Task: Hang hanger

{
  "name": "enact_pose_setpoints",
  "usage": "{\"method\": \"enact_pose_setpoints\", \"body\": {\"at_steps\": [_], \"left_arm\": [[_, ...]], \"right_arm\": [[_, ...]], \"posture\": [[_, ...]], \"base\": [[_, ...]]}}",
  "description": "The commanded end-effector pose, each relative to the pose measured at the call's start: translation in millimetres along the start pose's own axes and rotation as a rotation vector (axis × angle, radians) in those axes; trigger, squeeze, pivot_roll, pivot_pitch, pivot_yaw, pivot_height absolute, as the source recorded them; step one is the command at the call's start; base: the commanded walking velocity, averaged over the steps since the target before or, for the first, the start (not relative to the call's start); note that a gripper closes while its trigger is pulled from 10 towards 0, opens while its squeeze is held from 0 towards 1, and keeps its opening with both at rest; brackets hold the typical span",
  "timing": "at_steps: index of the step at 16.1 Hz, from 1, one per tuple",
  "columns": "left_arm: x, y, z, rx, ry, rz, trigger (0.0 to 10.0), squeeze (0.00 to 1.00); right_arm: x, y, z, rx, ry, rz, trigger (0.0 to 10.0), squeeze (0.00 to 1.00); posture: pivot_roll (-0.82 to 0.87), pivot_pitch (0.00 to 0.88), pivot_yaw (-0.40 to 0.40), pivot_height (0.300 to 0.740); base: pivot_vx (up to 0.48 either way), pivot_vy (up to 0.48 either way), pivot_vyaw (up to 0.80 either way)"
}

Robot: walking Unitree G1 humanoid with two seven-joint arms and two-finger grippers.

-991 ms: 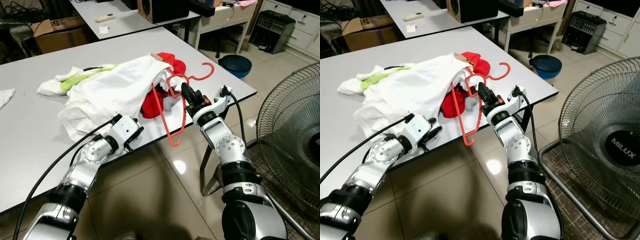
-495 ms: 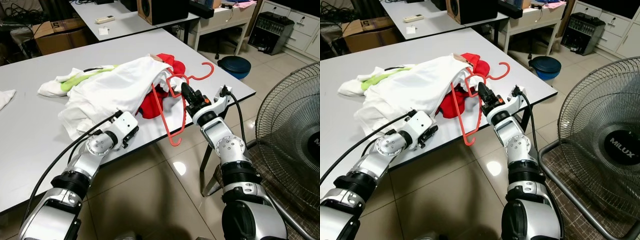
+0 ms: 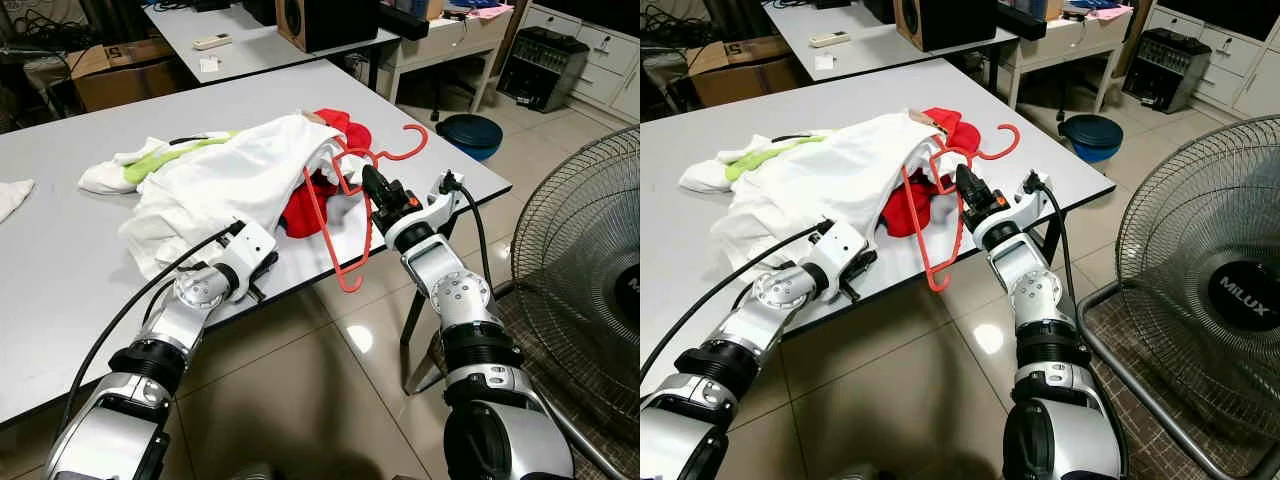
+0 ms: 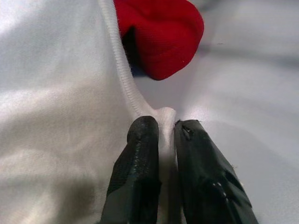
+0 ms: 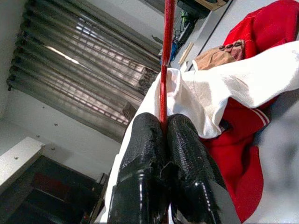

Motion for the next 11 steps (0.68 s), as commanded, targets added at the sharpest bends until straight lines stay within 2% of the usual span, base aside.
{"method": "enact_pose_setpoints", "body": {"at_steps": [1, 8, 10, 11], "left_arm": [[-29.9, 5.0, 9.4, -0.025, 0.044, -0.121, 0.0, 0.0], [-37.9, 9.4, 2.0, 0.025, 0.026, -0.139, 0.0, 0.0], [-31.0, 11.2, 1.0, 0.017, 0.038, -0.075, 0.0, 0.0], [-23.2, 13.5, 1.1, 0.004, 0.046, -0.011, 0.0, 0.0]], "right_arm": [[-1.8, -4.2, -6.1, 0.014, 0.006, -0.016, 10.0, 0.0], [-1.2, -4.3, -5.6, 0.011, 0.004, -0.014, 10.0, 0.0], [-1.1, -4.4, -5.1, 0.008, 0.002, -0.013, 10.0, 0.0], [-1.1, -4.8, -4.7, 0.006, 0.0, -0.011, 10.0, 0.0]], "posture": [[0.02, 0.0, 0.033, 0.74], [0.02, 0.0, 0.031, 0.74], [0.02, 0.0, 0.031, 0.74], [0.02, 0.0, 0.031, 0.74]], "base": [[0.0, 0.0, 0.0], [0.0, 0.0, 0.0], [0.0, 0.0, 0.0], [0.0, 0.0, 0.0]]}}
Point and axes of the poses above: a point about 5 cm out from each wrist's last joint towards the gripper, its own y axis pointing back from the gripper into the wrist, its own x axis along the axis of the wrist's last joint, z = x × y, the point moved 4 cm from there along -y, pointing out of the wrist towards the gripper, and after that the axes turned 9 degrees about -y, right-handed, at the moved point
